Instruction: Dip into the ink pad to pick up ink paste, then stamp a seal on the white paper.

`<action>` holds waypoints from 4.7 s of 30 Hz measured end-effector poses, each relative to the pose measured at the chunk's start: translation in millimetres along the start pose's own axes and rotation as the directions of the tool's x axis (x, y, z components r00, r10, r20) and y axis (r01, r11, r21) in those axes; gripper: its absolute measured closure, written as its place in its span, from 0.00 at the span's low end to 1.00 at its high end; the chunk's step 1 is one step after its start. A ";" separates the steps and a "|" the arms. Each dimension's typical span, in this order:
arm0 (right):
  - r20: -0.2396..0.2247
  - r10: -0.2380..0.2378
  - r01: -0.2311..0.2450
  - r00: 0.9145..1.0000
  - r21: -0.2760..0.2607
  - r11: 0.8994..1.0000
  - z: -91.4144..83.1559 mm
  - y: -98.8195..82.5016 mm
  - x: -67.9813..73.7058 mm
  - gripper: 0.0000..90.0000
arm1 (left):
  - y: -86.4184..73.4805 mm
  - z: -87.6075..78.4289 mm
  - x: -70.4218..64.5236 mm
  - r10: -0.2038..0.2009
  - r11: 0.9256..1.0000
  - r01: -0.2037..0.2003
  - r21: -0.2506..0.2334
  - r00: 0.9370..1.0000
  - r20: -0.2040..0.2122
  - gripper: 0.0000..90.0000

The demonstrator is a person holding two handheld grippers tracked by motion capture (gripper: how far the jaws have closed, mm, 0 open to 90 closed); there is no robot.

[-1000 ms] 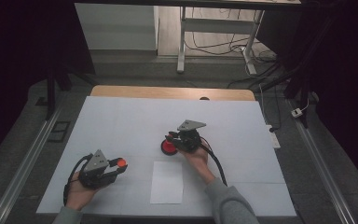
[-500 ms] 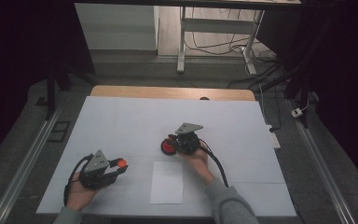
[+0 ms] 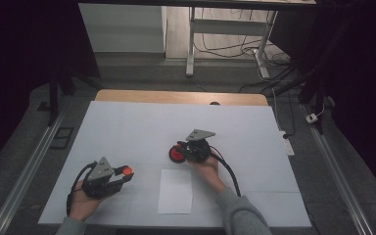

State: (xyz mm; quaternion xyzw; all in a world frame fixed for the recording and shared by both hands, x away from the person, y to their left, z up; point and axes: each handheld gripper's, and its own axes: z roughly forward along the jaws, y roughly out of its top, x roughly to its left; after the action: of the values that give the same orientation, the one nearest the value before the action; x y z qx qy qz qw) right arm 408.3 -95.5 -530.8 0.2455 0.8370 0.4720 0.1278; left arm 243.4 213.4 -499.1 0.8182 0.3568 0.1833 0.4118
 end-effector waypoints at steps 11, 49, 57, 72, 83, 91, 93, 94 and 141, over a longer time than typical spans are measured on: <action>0.009 -0.009 0.009 1.000 -0.004 1.000 0.2 -0.7 1.5 0.82 | 0.2 -0.5 -0.1 0.001 1.000 -0.001 -0.003 1.000 -0.004 0.72; -0.059 0.110 -0.119 0.992 -0.172 0.978 -52.5 22.9 -7.7 0.81 | -0.7 -2.5 4.1 0.002 1.000 -0.002 -0.012 1.000 -0.011 0.72; -0.056 0.108 -0.116 0.993 -0.172 0.978 -59.2 21.6 -6.7 0.81 | -0.8 -2.8 4.3 0.000 1.000 -0.001 -0.013 1.000 -0.010 0.72; -0.051 0.098 -0.106 0.994 -0.178 0.978 -70.6 18.7 -5.5 0.81 | -0.3 -3.1 4.1 0.000 1.000 -0.001 -0.016 1.000 -0.012 0.72; -0.059 0.093 -0.102 0.994 -0.177 0.979 -73.7 17.8 -2.5 0.81 | -0.5 -3.8 4.7 0.000 1.000 0.000 -0.017 1.000 -0.013 0.72; -0.062 0.091 -0.100 0.994 -0.175 0.979 -76.3 16.6 -1.2 0.81 | -0.7 -3.7 5.2 -0.001 1.000 0.001 -0.017 1.000 -0.013 0.72; -0.064 0.091 -0.101 0.994 -0.175 0.979 -77.2 16.2 -0.4 0.81 | -0.7 -3.7 5.2 -0.001 1.000 0.001 -0.017 1.000 -0.013 0.72; -0.065 0.091 -0.101 0.994 -0.175 0.979 -77.7 16.1 0.1 0.81 | -0.8 -3.7 5.3 -0.001 1.000 0.001 -0.017 1.000 -0.013 0.72; -0.105 0.044 -0.061 0.993 -0.167 0.984 -99.7 1.9 23.2 0.81 | -1.7 -2.6 6.1 -0.005 1.000 0.005 -0.010 1.000 -0.009 0.72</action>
State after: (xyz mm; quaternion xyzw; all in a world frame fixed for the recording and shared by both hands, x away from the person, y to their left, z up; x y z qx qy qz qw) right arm 344.7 -154.8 -476.7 0.2315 0.7922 0.5569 0.0932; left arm 245.3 220.0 -498.9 0.8144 0.3599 0.1877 0.4148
